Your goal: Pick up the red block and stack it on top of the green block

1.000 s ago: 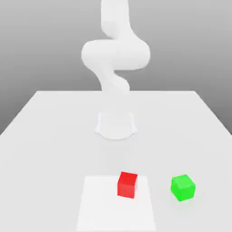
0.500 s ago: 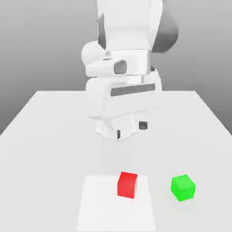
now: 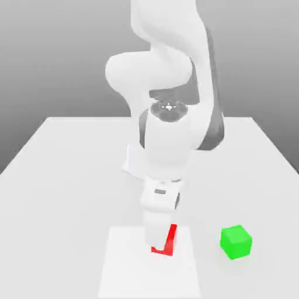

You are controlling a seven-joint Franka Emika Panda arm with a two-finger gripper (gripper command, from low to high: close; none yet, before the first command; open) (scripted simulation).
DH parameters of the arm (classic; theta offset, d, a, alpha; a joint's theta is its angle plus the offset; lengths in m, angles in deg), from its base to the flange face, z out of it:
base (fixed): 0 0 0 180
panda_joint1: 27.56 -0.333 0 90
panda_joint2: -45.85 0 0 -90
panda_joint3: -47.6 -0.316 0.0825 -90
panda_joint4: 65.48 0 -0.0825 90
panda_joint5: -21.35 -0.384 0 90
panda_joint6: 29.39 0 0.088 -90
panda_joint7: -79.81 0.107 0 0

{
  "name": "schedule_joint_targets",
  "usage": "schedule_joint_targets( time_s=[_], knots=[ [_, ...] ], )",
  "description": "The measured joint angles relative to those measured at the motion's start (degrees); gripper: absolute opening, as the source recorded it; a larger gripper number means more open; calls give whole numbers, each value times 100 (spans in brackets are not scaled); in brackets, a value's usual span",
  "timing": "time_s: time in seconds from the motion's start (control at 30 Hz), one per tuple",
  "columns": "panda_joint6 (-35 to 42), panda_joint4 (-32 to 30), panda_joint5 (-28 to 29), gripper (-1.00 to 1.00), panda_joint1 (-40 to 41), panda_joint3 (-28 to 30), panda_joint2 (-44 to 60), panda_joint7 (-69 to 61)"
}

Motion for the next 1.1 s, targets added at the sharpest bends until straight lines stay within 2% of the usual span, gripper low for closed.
schedule_joint_targets(
  time_s=[0.2,0.33,0.47,0.77,0.87,0.97,1.0,1.1],
  knots=[
    [-20,6,-20,-100,50,-53,40,-19],
    [553,-102,538,-100,-95,229,-652,391],
    [1166,-132,914,-100,25,185,-1302,733],
    [1929,509,897,-100,-1385,-575,-1423,1437],
    [1712,626,883,-100,-1707,-585,-1087,1535],
    [1163,664,854,-100,-1624,-539,-503,1530],
    [1007,671,850,100,-1617,-540,-339,1529],
    [1007,671,850,100,-1617,-540,-339,1529]
  ],
)
